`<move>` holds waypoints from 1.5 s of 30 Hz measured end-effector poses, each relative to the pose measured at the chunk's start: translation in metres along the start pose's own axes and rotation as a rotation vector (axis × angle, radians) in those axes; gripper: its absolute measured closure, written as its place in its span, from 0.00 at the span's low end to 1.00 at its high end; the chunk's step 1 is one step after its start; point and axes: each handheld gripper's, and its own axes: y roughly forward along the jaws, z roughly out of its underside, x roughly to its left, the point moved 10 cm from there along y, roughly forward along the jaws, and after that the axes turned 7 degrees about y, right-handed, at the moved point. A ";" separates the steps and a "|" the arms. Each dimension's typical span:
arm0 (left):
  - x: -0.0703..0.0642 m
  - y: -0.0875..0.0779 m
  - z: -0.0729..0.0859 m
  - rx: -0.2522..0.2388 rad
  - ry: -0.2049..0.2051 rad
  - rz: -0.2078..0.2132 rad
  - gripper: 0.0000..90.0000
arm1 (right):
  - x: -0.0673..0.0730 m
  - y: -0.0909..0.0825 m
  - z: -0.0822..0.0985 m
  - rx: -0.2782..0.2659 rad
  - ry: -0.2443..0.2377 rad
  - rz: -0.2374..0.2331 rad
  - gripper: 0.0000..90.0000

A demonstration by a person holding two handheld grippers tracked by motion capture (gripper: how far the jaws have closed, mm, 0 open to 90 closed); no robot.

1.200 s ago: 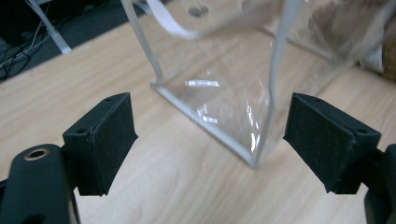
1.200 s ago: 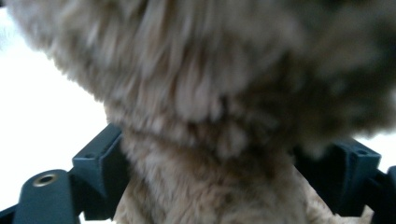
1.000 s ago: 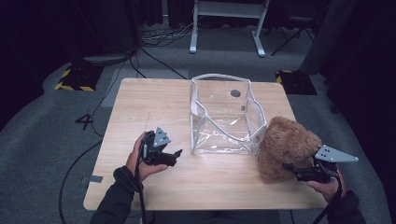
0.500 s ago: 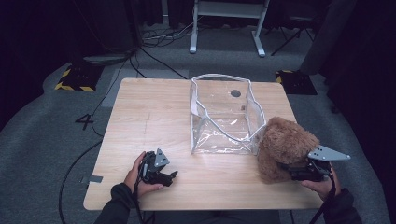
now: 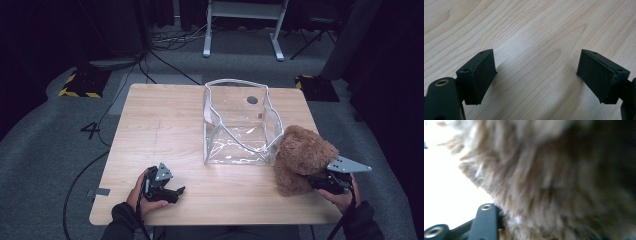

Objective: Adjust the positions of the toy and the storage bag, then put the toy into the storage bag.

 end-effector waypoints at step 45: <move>0.001 0.001 -0.001 0.000 -0.006 0.000 0.17 | -0.030 -0.048 -0.047 -0.207 0.044 0.092 0.66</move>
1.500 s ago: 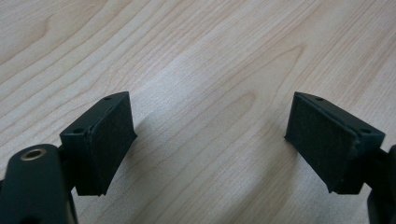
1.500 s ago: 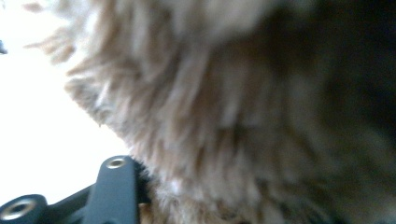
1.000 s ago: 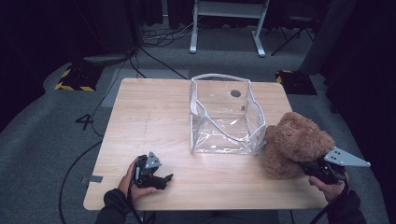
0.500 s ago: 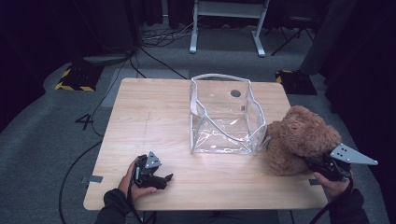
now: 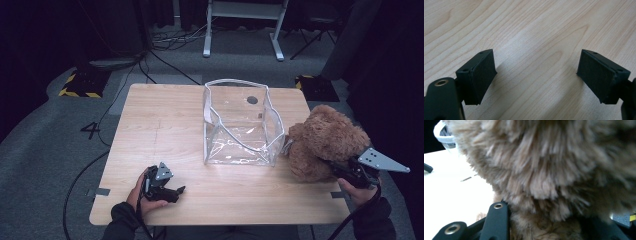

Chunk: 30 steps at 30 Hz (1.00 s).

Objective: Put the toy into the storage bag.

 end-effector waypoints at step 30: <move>0.000 0.000 0.000 -0.001 -0.002 0.001 0.17 | -0.003 0.001 -0.073 -0.095 -0.071 0.044 0.66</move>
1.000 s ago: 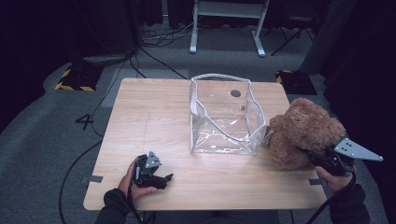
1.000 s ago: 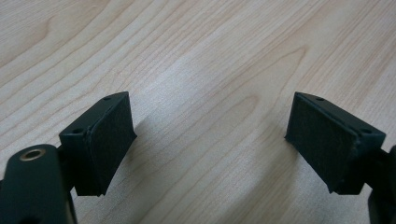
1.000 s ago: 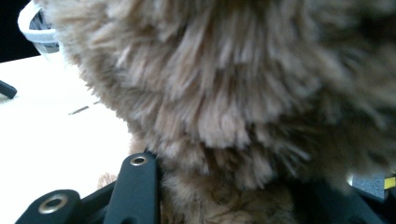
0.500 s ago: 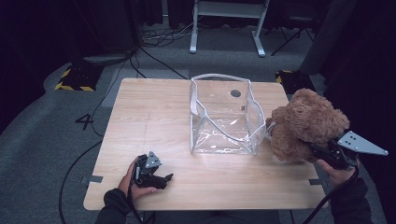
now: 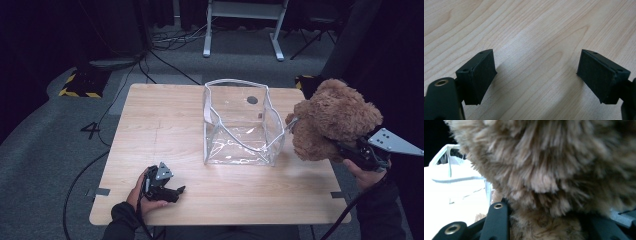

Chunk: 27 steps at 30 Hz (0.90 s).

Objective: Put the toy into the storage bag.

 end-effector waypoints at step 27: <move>0.000 0.000 0.000 0.000 -0.002 0.001 0.17 | -0.004 0.014 -0.067 -0.065 -0.054 0.031 0.66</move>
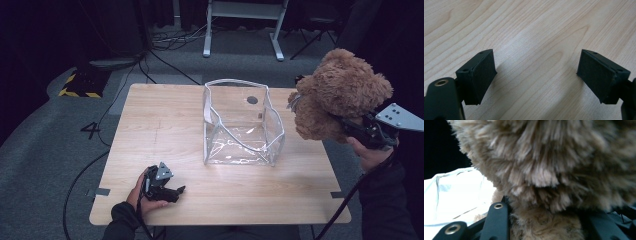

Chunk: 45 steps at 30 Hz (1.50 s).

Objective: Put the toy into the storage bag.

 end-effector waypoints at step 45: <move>0.000 0.000 0.000 0.000 0.001 -0.001 0.17 | 0.141 0.105 -0.066 0.004 -0.101 -0.244 0.67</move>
